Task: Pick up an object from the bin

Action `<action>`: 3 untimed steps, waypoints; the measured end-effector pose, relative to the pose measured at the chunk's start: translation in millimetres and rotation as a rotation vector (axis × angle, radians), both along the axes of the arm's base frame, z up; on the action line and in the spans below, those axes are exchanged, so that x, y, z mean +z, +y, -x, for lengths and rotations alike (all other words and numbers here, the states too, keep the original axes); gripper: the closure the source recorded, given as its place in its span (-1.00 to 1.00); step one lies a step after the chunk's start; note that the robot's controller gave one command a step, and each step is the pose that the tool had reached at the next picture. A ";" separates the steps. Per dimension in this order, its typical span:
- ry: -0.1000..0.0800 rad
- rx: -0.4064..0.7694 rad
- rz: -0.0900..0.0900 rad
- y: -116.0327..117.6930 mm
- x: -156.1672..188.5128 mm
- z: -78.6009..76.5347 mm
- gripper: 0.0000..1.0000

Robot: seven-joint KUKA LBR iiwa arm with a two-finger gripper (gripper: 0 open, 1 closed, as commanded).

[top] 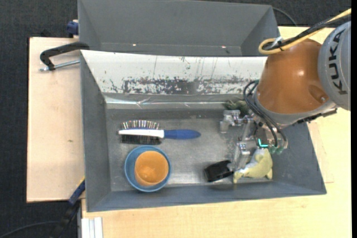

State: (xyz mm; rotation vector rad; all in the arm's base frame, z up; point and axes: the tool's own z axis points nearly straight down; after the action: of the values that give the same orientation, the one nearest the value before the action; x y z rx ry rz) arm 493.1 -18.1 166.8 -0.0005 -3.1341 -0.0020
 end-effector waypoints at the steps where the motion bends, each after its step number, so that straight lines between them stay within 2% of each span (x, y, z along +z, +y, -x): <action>1: -0.005 0.345 -0.001 -35.3 -97.2 2.7 -1.00; 2: -0.014 0.826 0.002 -94.4 -65.5 -1.0 -1.00; 3: -0.014 1.128 -0.002 -70.9 -66.2 -0.5 -1.00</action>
Offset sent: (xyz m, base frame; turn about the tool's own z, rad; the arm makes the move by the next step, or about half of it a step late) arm -0.0027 -0.0357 -0.0968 -0.3469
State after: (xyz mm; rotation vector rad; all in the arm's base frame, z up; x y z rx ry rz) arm 493.6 -89.0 100.6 1.6820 -2.6606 0.0019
